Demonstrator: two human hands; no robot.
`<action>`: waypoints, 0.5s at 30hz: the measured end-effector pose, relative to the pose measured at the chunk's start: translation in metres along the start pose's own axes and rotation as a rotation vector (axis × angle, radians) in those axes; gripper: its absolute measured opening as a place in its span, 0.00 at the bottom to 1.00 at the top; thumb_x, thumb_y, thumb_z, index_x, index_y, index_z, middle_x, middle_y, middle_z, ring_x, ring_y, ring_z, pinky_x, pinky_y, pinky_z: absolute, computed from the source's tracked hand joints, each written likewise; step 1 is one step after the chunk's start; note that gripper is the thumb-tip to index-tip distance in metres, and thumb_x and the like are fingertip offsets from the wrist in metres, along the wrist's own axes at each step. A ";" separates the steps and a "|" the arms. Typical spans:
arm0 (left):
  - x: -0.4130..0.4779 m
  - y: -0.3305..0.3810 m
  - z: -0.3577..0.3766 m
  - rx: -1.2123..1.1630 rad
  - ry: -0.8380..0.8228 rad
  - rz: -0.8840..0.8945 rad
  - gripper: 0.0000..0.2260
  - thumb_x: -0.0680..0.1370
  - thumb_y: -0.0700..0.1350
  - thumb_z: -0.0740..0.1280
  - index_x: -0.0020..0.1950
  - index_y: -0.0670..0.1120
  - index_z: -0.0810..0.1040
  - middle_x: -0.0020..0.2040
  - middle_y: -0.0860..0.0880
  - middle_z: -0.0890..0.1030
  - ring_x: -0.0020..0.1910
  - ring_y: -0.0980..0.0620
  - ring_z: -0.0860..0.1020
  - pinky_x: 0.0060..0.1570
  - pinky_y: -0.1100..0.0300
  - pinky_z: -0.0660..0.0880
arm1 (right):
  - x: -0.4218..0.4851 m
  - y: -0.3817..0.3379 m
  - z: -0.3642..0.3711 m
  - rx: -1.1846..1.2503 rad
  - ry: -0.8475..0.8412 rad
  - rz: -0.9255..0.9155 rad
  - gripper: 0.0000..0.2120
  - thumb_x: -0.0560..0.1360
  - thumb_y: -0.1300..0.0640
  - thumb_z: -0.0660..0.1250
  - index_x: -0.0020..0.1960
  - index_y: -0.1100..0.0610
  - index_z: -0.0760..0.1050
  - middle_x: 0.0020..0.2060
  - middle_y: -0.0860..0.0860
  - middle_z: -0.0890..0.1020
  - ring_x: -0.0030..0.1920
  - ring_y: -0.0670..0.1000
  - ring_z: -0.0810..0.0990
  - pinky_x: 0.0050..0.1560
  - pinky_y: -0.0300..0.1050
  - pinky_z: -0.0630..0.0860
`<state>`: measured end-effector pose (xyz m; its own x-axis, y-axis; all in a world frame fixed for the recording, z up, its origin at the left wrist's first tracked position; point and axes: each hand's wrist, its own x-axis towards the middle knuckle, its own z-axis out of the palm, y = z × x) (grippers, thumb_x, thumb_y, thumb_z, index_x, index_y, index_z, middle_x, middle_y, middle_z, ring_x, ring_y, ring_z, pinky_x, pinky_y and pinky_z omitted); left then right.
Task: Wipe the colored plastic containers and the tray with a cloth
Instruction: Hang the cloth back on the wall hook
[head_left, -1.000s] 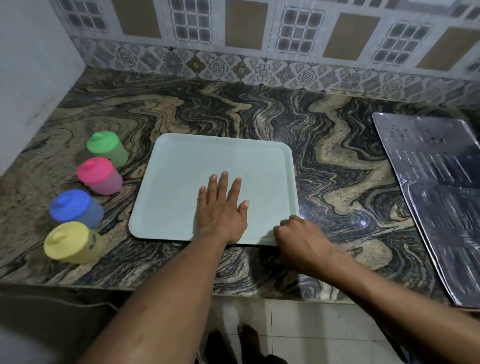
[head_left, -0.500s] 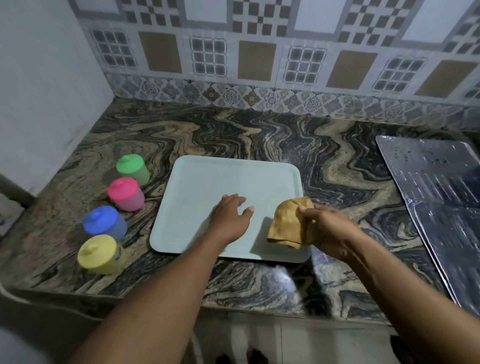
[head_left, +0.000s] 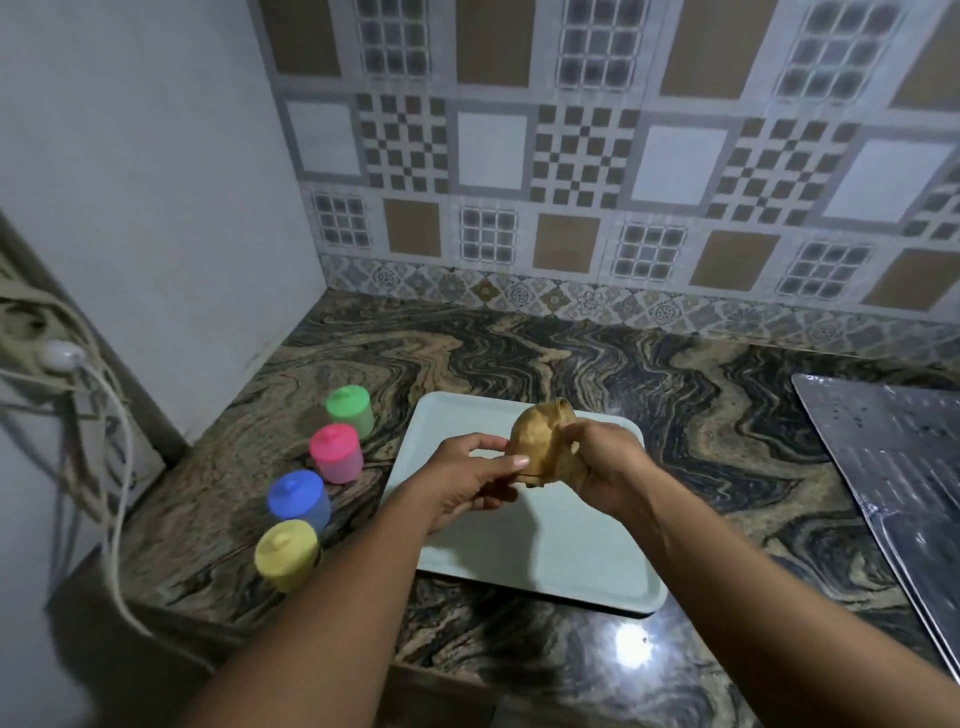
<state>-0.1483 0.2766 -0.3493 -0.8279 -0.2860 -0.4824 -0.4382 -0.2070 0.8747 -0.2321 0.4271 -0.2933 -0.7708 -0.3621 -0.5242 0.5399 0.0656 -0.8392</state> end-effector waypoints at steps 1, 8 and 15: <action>0.000 0.002 -0.003 -0.010 0.035 0.015 0.19 0.72 0.43 0.78 0.61 0.46 0.78 0.47 0.39 0.86 0.36 0.47 0.83 0.36 0.59 0.78 | 0.005 0.001 0.004 -0.014 0.008 0.003 0.11 0.78 0.74 0.55 0.45 0.68 0.75 0.43 0.66 0.83 0.40 0.64 0.85 0.43 0.60 0.84; -0.001 0.025 -0.023 -0.099 0.174 0.130 0.07 0.78 0.38 0.70 0.54 0.47 0.81 0.41 0.44 0.83 0.30 0.52 0.79 0.33 0.60 0.74 | 0.034 0.008 0.007 -0.224 0.078 -0.091 0.08 0.81 0.66 0.60 0.51 0.65 0.78 0.41 0.60 0.81 0.40 0.57 0.79 0.43 0.53 0.79; -0.014 0.058 -0.043 -0.114 0.100 0.185 0.15 0.77 0.29 0.61 0.55 0.41 0.83 0.44 0.44 0.86 0.41 0.49 0.84 0.46 0.57 0.78 | 0.033 -0.004 -0.004 -0.784 0.043 -0.371 0.09 0.77 0.64 0.63 0.41 0.59 0.78 0.32 0.53 0.77 0.35 0.51 0.75 0.34 0.42 0.71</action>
<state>-0.1470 0.2287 -0.2937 -0.8490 -0.4192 -0.3215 -0.2353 -0.2449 0.9406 -0.2610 0.4184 -0.3082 -0.8716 -0.4526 -0.1883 -0.1256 0.5775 -0.8067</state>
